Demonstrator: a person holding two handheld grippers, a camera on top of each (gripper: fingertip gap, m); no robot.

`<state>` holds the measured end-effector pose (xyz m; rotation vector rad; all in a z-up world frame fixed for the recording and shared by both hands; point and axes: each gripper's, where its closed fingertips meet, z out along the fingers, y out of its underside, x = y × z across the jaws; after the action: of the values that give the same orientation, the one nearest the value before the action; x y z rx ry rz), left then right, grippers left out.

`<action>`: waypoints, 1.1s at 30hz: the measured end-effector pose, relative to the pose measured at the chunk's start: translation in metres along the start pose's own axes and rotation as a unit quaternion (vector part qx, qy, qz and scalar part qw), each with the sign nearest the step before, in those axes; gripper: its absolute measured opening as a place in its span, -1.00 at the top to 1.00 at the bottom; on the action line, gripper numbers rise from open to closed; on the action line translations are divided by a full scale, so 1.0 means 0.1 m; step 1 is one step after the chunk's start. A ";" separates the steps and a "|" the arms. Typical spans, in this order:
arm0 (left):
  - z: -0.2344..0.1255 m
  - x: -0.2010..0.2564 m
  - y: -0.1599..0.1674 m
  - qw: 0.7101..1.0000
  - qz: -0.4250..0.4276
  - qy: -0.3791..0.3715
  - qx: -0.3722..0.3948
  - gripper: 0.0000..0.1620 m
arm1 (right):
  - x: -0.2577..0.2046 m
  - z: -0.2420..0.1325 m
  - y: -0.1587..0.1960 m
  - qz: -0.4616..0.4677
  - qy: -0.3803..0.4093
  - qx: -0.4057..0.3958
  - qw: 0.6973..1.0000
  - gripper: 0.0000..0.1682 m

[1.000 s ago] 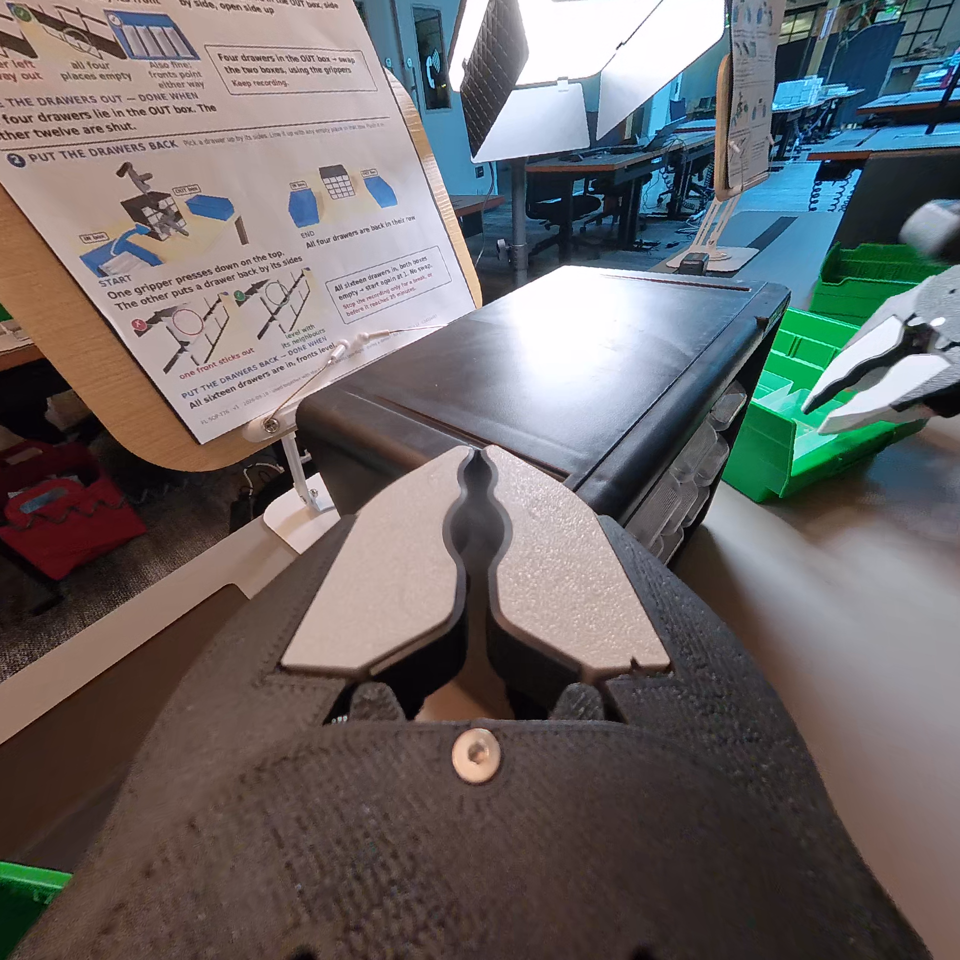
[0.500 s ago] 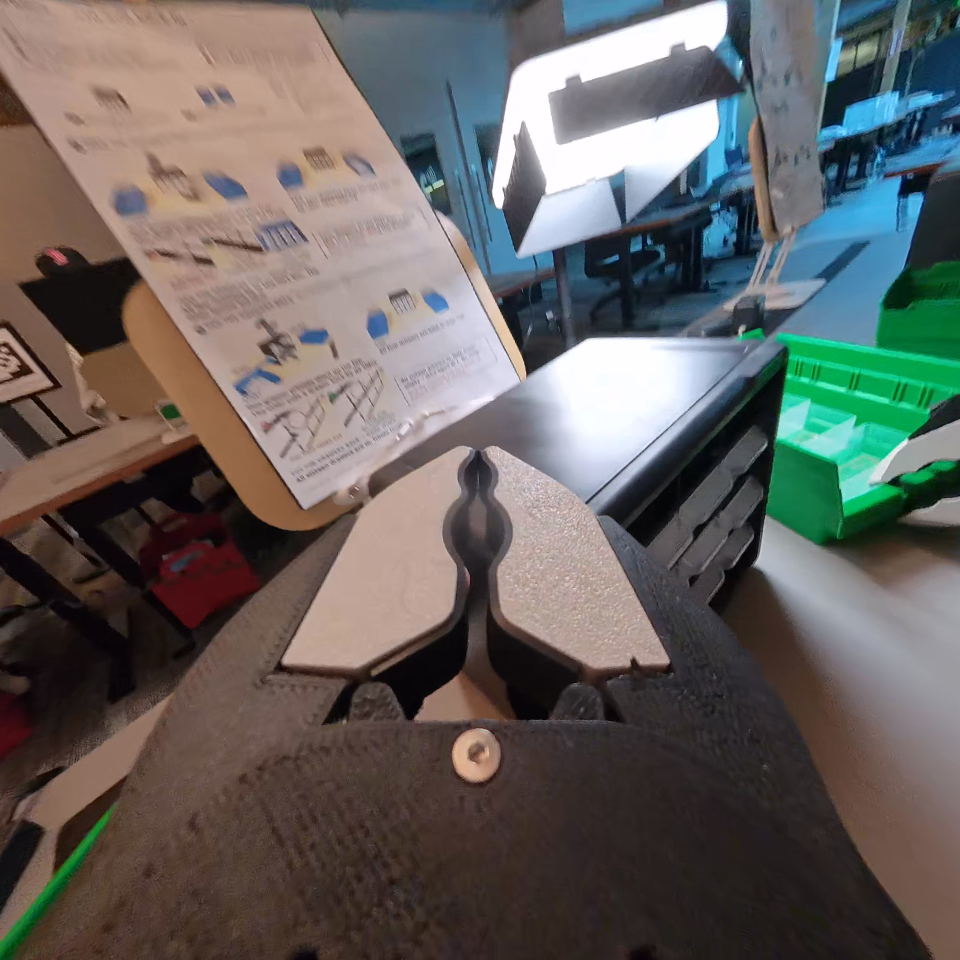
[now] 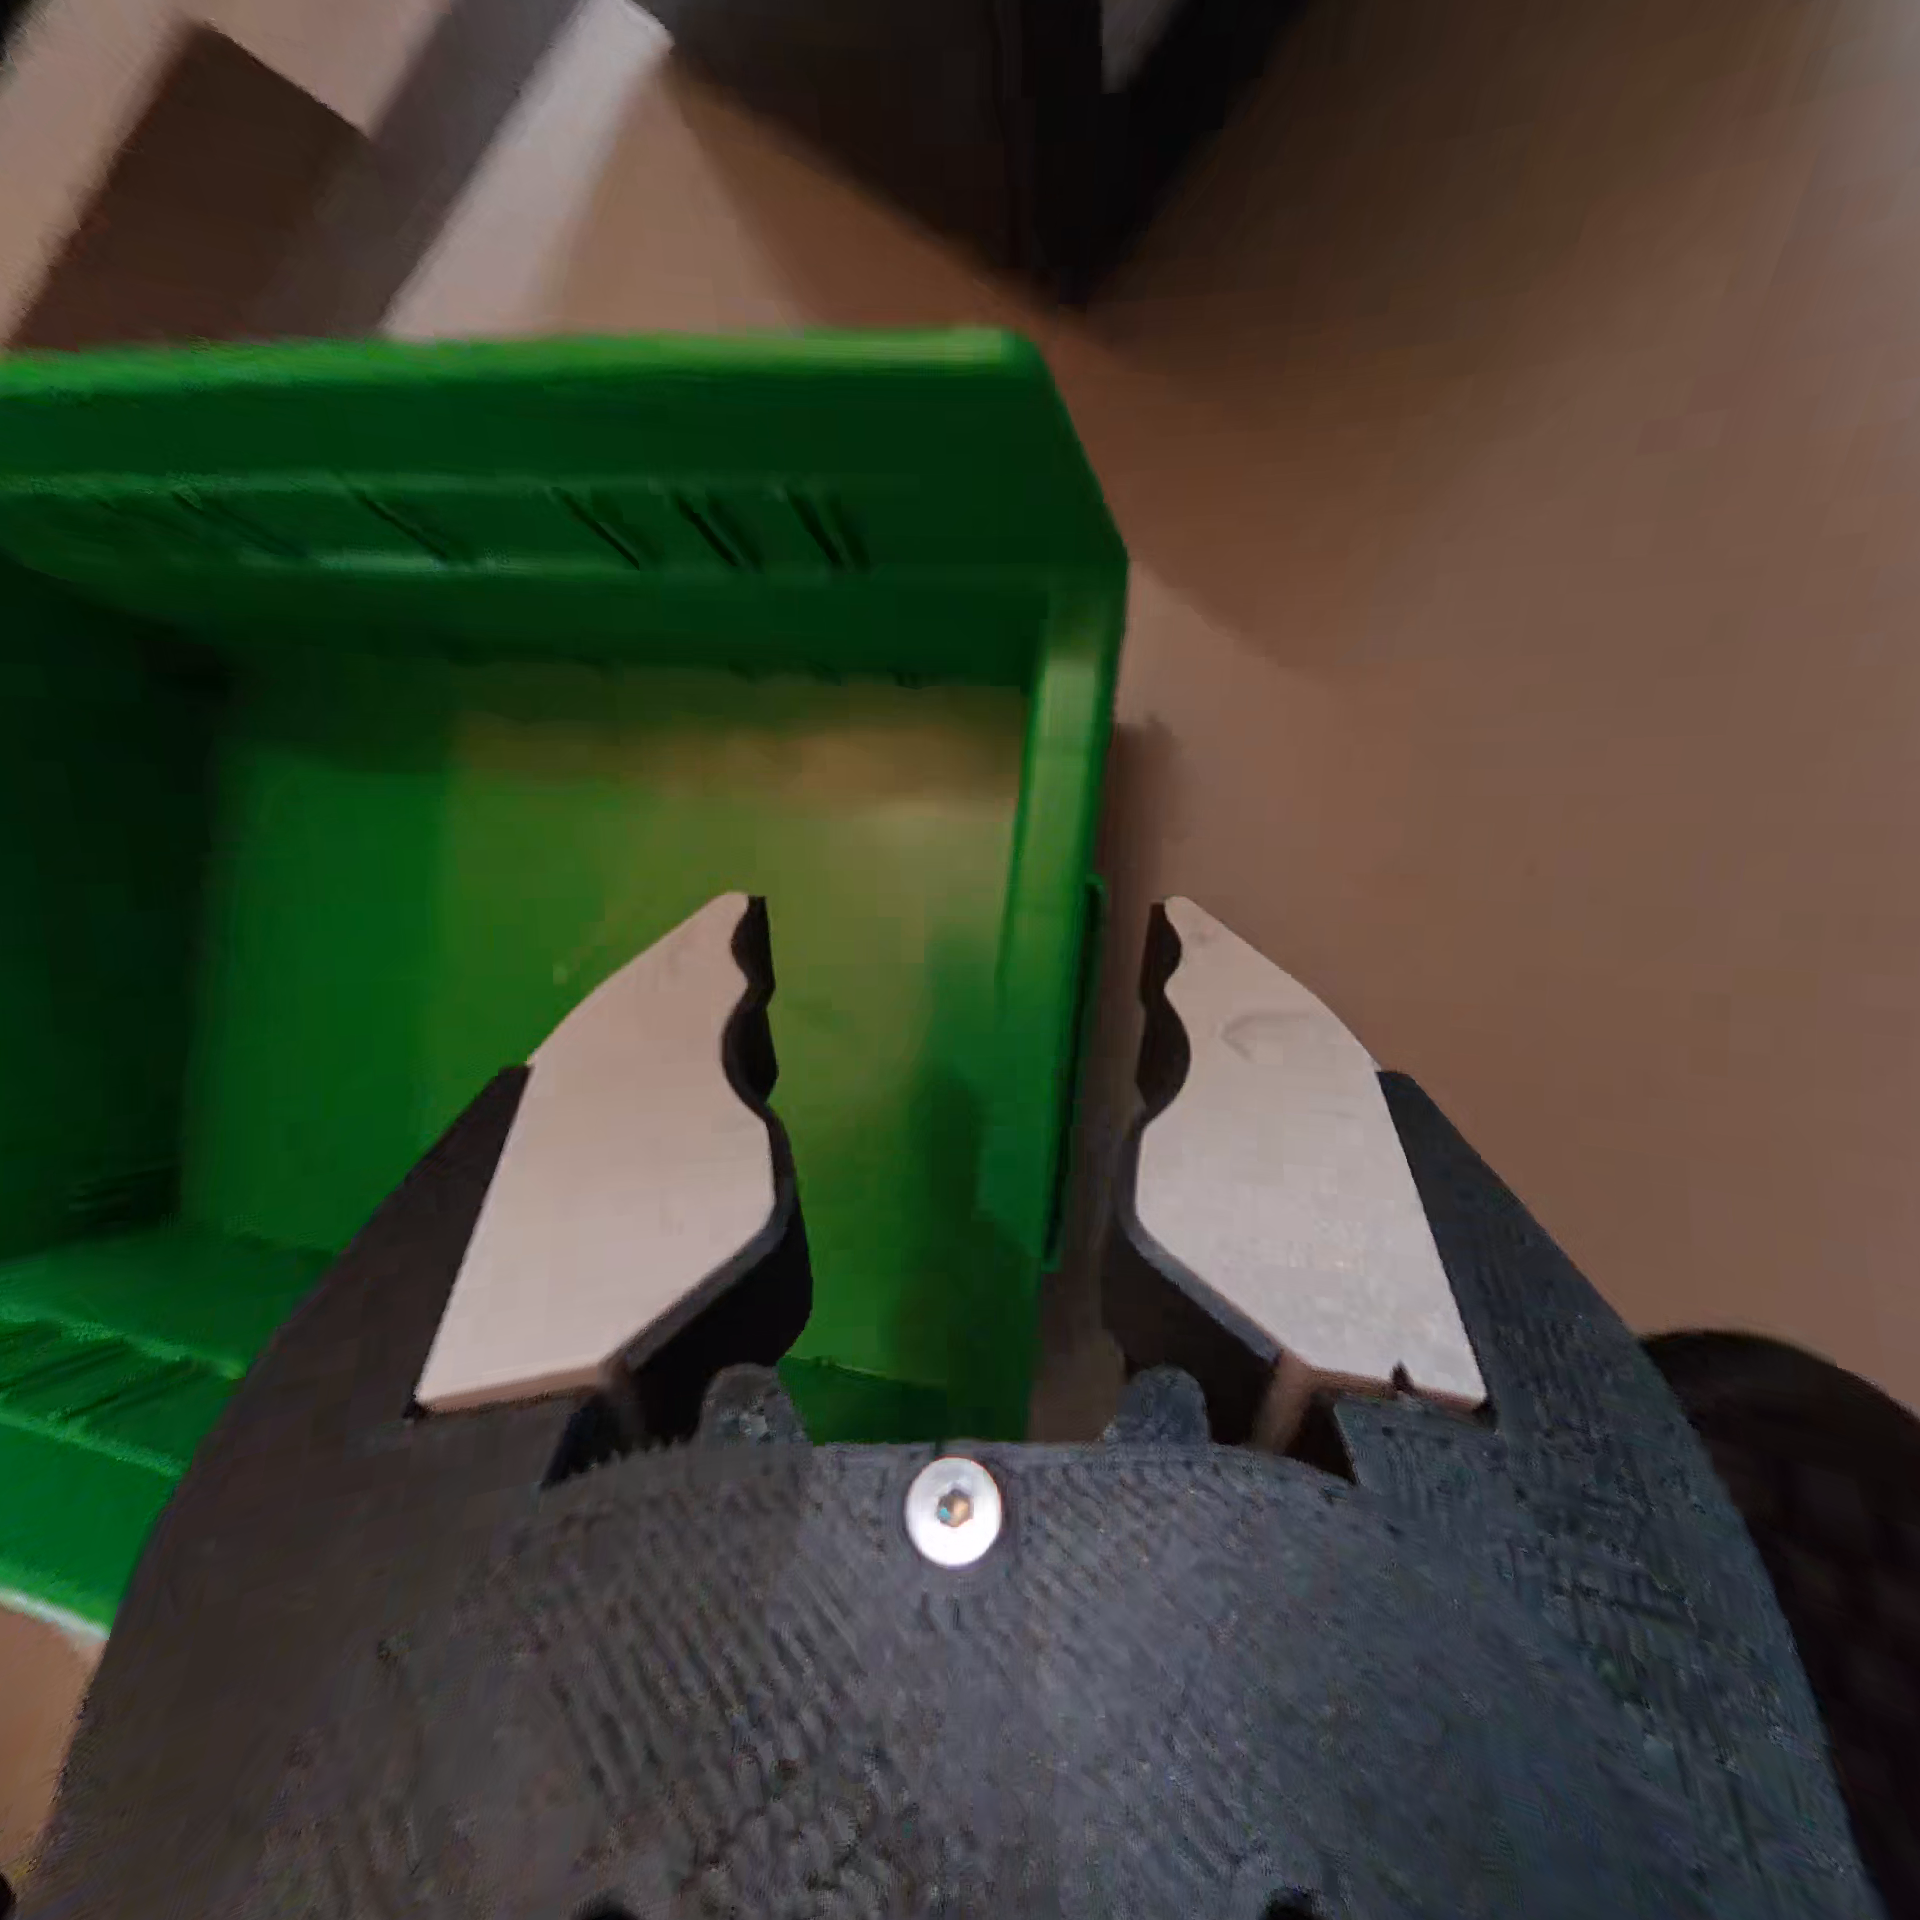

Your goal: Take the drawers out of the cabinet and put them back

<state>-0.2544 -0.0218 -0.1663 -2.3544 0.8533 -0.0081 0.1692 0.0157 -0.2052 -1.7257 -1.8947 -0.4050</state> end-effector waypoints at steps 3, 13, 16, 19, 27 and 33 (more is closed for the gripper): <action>0.17 0.10 0.22 0.998 0.029 -0.008 -0.059 0.17 | -0.18 -0.12 -0.09 -0.006 -0.027 0.008 1.000 0.64; 0.62 0.21 0.12 0.981 0.153 -0.060 -0.103 0.62 | -0.22 -1.09 -0.22 0.171 -0.027 0.228 0.958 0.70; 0.65 0.40 0.01 0.981 0.175 -0.029 -0.079 0.58 | 0.13 -1.17 0.29 0.287 0.102 0.211 0.929 0.66; 0.65 0.61 -0.08 0.972 0.228 -0.006 -0.059 0.57 | 0.25 -1.14 0.84 0.406 0.175 0.169 0.881 0.64; 0.37 1.04 -0.34 0.946 0.322 0.017 0.021 0.52 | 0.04 -0.98 1.04 0.520 0.151 0.199 0.817 0.40; -0.20 1.77 -1.24 0.946 0.159 0.090 0.268 0.48 | 0.00 -0.72 0.95 0.537 0.120 0.204 0.810 0.36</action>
<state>-0.0471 -0.0619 -0.1156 -1.7082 1.1461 -0.2896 0.2756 -0.0116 -0.1601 -1.9776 -0.5371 0.2167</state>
